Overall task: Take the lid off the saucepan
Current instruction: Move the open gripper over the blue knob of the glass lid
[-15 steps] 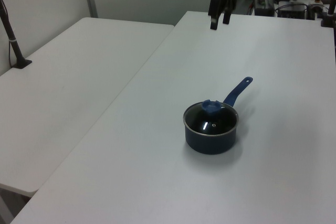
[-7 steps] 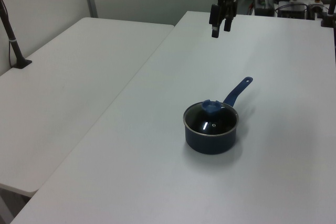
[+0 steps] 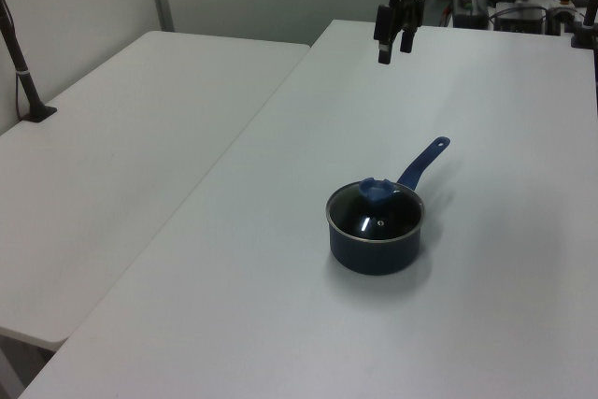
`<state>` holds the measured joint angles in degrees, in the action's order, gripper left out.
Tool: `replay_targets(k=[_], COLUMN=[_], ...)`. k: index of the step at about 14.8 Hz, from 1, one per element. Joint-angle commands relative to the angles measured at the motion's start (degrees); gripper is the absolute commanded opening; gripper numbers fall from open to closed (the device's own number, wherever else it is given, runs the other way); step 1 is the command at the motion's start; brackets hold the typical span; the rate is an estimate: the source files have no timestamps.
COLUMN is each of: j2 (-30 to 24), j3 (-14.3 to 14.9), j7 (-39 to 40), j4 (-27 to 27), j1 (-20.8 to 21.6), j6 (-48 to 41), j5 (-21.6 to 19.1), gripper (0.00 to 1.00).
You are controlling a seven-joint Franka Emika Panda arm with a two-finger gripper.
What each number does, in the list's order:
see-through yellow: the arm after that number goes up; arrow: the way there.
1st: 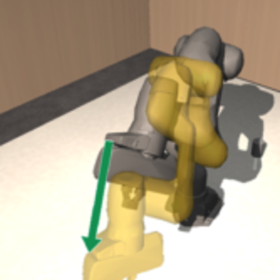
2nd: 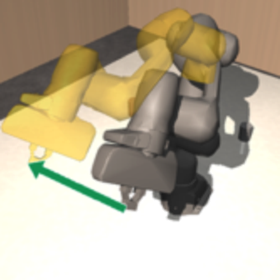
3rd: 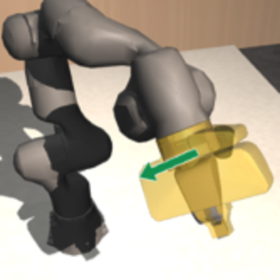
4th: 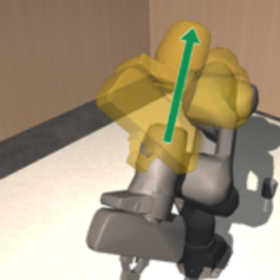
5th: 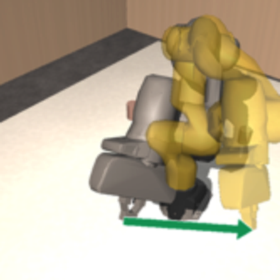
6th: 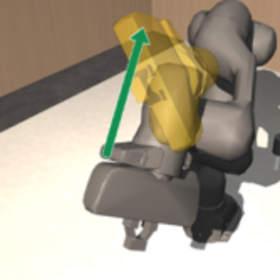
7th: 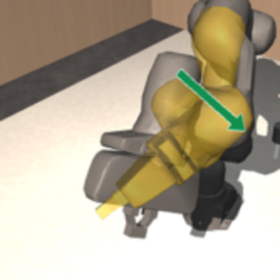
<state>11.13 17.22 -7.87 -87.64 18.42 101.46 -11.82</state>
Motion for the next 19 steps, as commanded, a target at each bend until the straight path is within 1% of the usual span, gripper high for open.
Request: replay_targets(k=[1, 2, 5, 7, 9, 10, 11, 13, 16, 17, 19], j2=[-0.9, -0.7, -0.4, 0.0, 1.1, 2.1, 3.0, 5.4, 7.3, 8.3, 10.0], j3=[0.4, 0.2, 0.1, 0.1, 0.0, -0.6, -2.0, -5.7, -6.2, -6.2, -6.2], j7=[0.6, 0.4, -2.2, -3.7, -5.1, -7.3, -10.1, -13.6, -16.8, -16.8, -16.4], j4=[0.4, 0.4, 0.4, 0.4, 0.6, 0.6, 0.4, 0.3, 0.5, 0.5, 0.4], j1=[1.5, 2.6, 8.3, 12.1, 14.9, 16.8, 17.8, 17.7, 18.0, 17.5, 17.4], j6=[-5.0, -5.8, -6.2, -5.6, -3.7, -1.5, 1.1, 3.5, 5.5, 7.0, 8.2], j5=[1.1, 1.1, 1.1, 1.0, 1.0, 1.2, 1.8, 4.6, 6.7, 8.2, 9.7], gripper=[1.00, 1.00, 1.00, 1.00, 1.00, 1.00, 1.00, 1.00, 1.00, 1.00, 1.00])
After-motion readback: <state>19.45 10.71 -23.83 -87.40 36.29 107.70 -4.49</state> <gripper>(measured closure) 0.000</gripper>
